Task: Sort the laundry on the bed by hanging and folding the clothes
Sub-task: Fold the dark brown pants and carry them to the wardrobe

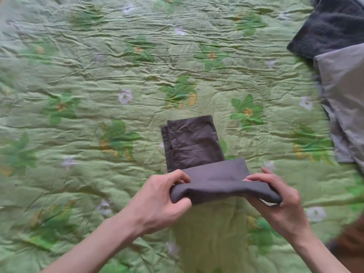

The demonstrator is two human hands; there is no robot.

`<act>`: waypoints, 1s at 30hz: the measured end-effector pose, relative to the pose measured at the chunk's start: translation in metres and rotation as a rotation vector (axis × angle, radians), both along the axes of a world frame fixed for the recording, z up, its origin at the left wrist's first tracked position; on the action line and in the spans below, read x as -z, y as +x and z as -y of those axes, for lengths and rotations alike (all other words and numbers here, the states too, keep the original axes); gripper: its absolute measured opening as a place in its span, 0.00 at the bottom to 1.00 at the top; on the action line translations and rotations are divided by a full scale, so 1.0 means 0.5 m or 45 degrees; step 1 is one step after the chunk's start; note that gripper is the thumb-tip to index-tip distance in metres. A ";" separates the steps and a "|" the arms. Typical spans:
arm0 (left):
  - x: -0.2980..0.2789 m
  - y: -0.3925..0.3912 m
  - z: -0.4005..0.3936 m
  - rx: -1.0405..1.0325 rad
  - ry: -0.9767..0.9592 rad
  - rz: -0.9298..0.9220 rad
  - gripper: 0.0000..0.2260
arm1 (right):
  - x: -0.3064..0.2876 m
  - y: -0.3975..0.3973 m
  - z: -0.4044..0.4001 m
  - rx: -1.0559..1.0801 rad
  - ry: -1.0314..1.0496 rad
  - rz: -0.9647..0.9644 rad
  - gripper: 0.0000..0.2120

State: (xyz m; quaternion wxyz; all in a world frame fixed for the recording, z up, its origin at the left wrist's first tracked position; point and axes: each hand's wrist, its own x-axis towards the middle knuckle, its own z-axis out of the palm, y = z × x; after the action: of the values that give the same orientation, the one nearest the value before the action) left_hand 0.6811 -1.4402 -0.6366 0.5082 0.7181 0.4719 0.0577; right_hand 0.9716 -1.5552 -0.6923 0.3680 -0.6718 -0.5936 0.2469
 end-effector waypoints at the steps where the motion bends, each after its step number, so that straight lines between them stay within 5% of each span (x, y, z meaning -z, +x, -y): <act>1: 0.001 -0.014 -0.006 -0.084 -0.004 0.012 0.13 | -0.004 -0.010 -0.001 0.063 -0.016 -0.072 0.13; 4: 0.010 -0.050 -0.015 -0.337 -0.036 0.078 0.07 | -0.005 -0.046 -0.022 0.216 -0.023 -0.179 0.12; 11: 0.048 -0.064 -0.018 -0.696 -0.236 0.432 0.18 | 0.013 -0.084 -0.128 0.417 -0.164 -0.310 0.15; 18: 0.152 -0.021 -0.049 -0.691 -0.272 0.406 0.20 | 0.044 -0.065 -0.188 0.595 -0.269 -0.536 0.19; 22: 0.187 -0.010 -0.065 -0.714 -0.173 0.297 0.13 | 0.086 -0.051 -0.183 0.483 -0.583 -0.318 0.30; 30: 0.215 -0.013 -0.071 -0.696 -0.090 0.149 0.22 | 0.110 -0.070 -0.216 0.491 -0.451 -0.061 0.18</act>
State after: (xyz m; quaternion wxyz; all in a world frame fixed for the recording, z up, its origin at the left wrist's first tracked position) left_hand 0.6745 -1.4047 -0.7440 0.5250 0.5414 0.6196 0.2176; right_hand 0.9365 -1.4471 -0.7471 0.2989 -0.8204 -0.3931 0.2882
